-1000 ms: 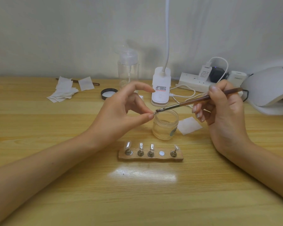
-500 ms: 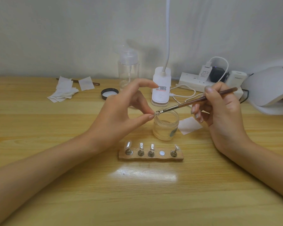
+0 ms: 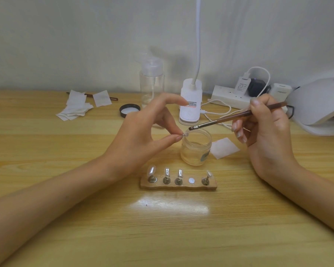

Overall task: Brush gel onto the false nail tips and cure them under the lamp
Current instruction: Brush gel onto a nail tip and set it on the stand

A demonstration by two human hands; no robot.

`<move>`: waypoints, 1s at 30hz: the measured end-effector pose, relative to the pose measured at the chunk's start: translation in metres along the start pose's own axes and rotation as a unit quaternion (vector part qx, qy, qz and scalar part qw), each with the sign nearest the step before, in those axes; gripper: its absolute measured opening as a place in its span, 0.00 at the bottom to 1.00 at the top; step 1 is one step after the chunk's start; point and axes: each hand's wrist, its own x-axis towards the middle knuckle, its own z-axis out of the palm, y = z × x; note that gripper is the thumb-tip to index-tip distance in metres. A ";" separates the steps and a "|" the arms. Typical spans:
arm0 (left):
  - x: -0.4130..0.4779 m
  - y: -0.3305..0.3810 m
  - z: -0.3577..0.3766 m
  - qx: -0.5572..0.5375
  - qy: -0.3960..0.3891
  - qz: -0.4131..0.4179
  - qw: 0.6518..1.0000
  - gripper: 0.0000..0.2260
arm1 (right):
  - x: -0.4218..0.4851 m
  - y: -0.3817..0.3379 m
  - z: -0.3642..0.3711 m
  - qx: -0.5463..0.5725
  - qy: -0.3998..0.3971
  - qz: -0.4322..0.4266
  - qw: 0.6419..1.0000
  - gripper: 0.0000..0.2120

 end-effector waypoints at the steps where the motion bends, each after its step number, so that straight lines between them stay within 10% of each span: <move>1: 0.000 0.000 0.000 0.002 0.000 0.002 1.000 0.23 | 0.000 0.000 0.001 0.006 -0.010 -0.003 1.000 0.10; 30: 0.000 0.001 0.000 0.007 0.001 0.001 1.000 0.21 | 0.000 0.002 0.001 -0.016 -0.018 0.004 1.000 0.11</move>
